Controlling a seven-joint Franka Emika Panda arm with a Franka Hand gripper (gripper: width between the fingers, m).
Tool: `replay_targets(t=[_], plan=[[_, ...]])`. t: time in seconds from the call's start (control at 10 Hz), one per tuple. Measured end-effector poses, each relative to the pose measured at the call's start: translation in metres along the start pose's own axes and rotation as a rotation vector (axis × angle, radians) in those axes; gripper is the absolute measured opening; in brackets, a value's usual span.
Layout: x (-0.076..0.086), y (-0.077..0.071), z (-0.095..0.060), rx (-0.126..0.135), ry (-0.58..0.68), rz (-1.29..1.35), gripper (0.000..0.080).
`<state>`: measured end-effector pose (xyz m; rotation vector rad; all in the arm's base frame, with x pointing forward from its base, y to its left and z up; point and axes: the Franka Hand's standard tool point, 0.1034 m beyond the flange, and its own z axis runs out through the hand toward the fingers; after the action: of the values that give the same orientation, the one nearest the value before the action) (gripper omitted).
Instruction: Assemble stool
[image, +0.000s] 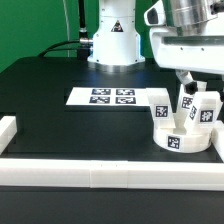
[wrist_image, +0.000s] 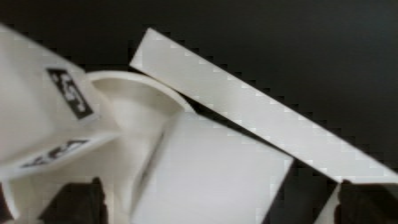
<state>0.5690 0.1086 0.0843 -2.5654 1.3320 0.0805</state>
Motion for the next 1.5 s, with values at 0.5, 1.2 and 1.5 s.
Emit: replay_targets(t=[0.5,1.2,1.5], plan=[[-0.003,-0.007,-0.004,-0.020,-0.009,-0.130,0.0649],[0.002,-0.010,-0.009,-0.039,0.023,-0.736,0.0649],[0.001,-0.006,-0.005,-0.063,0.036,-1.092,0.0649]])
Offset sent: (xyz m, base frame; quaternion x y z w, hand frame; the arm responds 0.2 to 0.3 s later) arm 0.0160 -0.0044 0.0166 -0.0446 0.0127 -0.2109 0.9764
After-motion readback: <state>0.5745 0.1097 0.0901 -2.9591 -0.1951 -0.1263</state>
